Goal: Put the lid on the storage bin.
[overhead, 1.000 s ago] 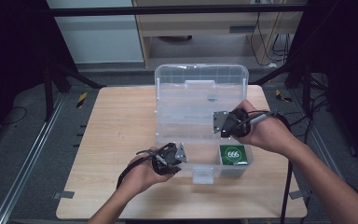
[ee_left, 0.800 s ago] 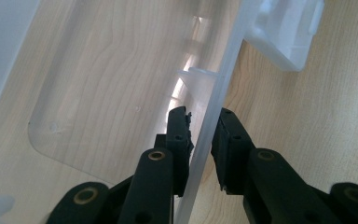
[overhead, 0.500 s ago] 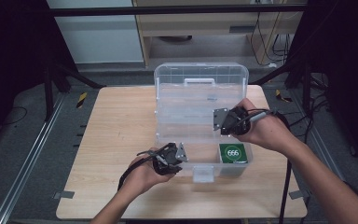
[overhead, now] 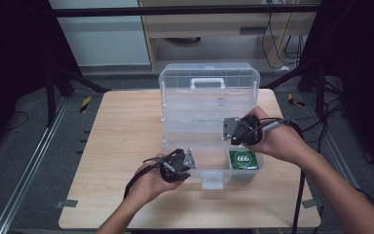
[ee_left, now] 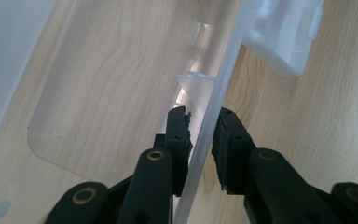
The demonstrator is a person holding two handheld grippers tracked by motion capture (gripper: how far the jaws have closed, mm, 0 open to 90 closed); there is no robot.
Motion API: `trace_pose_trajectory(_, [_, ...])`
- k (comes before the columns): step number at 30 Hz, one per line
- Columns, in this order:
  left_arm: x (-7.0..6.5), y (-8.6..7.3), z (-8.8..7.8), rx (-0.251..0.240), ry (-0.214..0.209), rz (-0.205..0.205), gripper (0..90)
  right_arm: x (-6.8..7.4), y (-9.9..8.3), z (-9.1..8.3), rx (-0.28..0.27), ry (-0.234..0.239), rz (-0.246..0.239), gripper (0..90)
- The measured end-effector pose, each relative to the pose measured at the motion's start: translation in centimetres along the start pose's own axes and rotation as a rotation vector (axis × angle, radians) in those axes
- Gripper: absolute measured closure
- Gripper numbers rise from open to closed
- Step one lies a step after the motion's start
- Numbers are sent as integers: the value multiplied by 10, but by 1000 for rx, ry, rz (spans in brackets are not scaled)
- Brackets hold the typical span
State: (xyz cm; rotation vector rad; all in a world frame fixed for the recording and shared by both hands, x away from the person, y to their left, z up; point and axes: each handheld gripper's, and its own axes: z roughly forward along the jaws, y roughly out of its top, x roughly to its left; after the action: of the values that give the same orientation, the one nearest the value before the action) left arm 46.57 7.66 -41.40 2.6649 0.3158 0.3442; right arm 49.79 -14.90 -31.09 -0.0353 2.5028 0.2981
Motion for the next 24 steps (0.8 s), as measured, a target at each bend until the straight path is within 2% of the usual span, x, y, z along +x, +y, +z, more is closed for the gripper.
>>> trace_pose_trajectory(12, [-2,0,0,0,12,0,755,14,-6,-3,-24,34,2,816])
trace_pose_trajectory(23, [-3,0,0,-1,17,4,752,19,-6,-4,-12,48,4,817])
trace_pose_trajectory(24, [-8,-2,1,-4,16,-68,752,19,-6,-4,-12,48,4,817])
